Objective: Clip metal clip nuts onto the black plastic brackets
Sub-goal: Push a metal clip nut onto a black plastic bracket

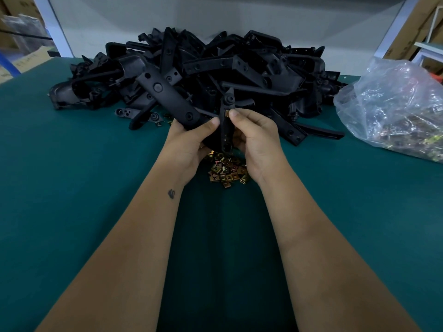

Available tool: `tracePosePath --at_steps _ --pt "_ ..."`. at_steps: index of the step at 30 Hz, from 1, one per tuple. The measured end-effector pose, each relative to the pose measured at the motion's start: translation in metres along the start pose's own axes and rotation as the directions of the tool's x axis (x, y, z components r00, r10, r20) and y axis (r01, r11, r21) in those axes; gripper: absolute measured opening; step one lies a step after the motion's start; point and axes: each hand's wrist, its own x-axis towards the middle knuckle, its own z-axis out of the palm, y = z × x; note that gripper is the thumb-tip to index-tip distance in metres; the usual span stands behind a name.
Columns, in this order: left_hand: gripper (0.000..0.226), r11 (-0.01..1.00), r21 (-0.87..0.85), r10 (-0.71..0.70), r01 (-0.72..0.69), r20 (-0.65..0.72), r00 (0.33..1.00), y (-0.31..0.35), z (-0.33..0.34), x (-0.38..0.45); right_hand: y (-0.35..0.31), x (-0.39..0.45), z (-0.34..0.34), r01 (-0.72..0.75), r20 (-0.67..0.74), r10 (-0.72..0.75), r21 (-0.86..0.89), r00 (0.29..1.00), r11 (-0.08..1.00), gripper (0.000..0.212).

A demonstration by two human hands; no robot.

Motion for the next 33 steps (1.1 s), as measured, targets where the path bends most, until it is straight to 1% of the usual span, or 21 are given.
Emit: tracePosePath --at_steps 2,3,4,6,8,9,11,12,13,14,19,22,26,28,31,33 --pt "0.033 0.996 -0.086 -0.018 0.015 -0.035 0.999 0.0 -0.001 0.003 0.0 0.001 -0.002 0.028 -0.037 -0.03 -0.05 0.999 0.998 0.013" --pt "0.033 0.989 -0.148 -0.032 0.021 -0.07 0.997 0.001 -0.002 0.005 0.001 0.002 -0.004 0.049 -0.066 -0.057 -0.114 0.996 0.992 0.014" --pt "0.035 0.977 -0.211 -0.051 0.028 -0.106 0.993 0.003 -0.003 0.007 0.001 0.003 -0.006 0.07 -0.091 -0.091 -0.207 0.992 0.976 0.017" --pt "0.036 0.949 -0.314 -0.079 0.029 -0.15 0.985 0.005 -0.006 0.01 0.004 0.005 -0.011 0.085 -0.101 -0.139 -0.419 0.985 0.904 0.019" --pt "0.035 0.921 -0.389 -0.088 0.02 -0.156 0.984 0.005 -0.009 0.011 0.009 0.005 -0.012 0.07 -0.047 -0.122 -0.597 0.991 0.799 0.023" --pt "0.035 0.91 -0.413 -0.091 0.017 -0.159 0.983 0.005 -0.01 0.011 0.013 0.006 -0.013 0.063 -0.005 -0.092 -0.686 0.996 0.725 0.029" --pt "0.036 0.902 -0.431 -0.101 0.018 -0.17 0.98 0.004 -0.01 0.012 0.018 0.007 -0.012 0.077 0.073 -0.028 -0.842 0.997 0.534 0.037" --pt "0.038 0.904 -0.428 -0.106 0.021 -0.175 0.979 0.004 -0.01 0.012 0.019 0.007 -0.011 0.094 0.101 -0.009 -0.885 0.995 0.455 0.039" --pt "0.04 0.908 -0.419 -0.11 0.026 -0.179 0.978 0.004 -0.009 0.012 0.019 0.007 -0.01 0.11 0.119 -0.003 -0.907 0.993 0.407 0.041" --pt "0.043 0.912 -0.408 -0.114 0.03 -0.182 0.977 0.004 -0.009 0.011 0.019 0.007 -0.01 0.12 0.127 -0.007 -0.914 0.992 0.388 0.04" --pt "0.056 0.927 -0.371 -0.13 0.048 -0.198 0.972 0.002 -0.005 0.009 0.017 0.005 -0.01 0.126 0.113 -0.055 -0.897 0.992 0.423 0.029" --pt "0.047 0.927 -0.373 -0.13 0.051 -0.188 0.974 0.003 -0.004 0.009 0.017 0.004 -0.009 0.119 0.092 -0.078 -0.863 0.993 0.491 0.026" --pt "0.041 0.931 -0.363 -0.115 0.037 -0.197 0.974 0.003 -0.003 0.008 0.018 0.007 -0.012 0.096 0.022 -0.137 -0.821 0.99 0.562 0.011" --pt "0.042 0.932 -0.361 -0.117 0.038 -0.199 0.973 0.003 -0.004 0.009 0.018 0.009 -0.013 0.083 -0.018 -0.15 -0.766 0.988 0.638 0.012" --pt "0.048 0.94 -0.339 -0.114 0.042 -0.195 0.974 0.003 -0.004 0.009 0.016 0.009 -0.012 0.09 -0.067 -0.171 -0.635 0.983 0.767 0.01" --pt "0.049 0.942 -0.333 -0.113 0.043 -0.195 0.974 0.002 -0.005 0.009 0.014 0.008 -0.012 0.102 -0.082 -0.177 -0.554 0.981 0.826 0.014"
